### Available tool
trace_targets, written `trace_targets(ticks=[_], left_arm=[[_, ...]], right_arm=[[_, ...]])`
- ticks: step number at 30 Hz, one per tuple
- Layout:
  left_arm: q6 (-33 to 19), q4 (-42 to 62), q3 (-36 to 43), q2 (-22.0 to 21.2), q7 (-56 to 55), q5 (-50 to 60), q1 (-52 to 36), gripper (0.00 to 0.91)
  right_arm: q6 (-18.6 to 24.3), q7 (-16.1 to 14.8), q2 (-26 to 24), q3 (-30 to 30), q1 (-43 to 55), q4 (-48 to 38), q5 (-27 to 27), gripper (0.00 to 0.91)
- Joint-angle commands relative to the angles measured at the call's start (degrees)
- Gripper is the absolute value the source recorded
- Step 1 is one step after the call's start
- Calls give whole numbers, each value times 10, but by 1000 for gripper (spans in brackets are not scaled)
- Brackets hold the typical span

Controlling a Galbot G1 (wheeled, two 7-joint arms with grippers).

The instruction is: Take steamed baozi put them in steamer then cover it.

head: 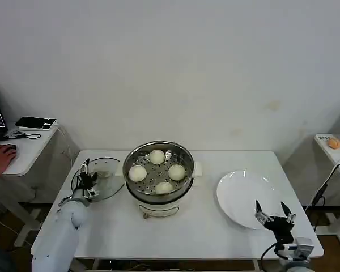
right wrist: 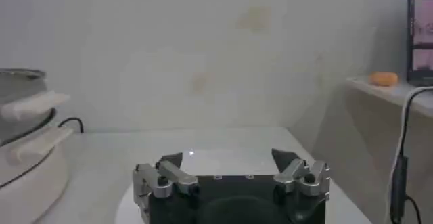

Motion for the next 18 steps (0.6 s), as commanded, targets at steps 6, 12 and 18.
trace_targets(ticks=[6, 12, 18], left_arm=[[-3, 47, 7, -9, -19, 0, -28, 907], [-3, 61, 10, -11, -25, 0, -37, 846], [-7, 80, 11, -16, -33, 2, -44, 111]], right_arm=[[3, 1, 1, 4, 3, -9, 0, 907], [4, 1, 4, 3, 8, -17, -1, 907], [7, -1, 5, 2, 10, -21, -4, 907]])
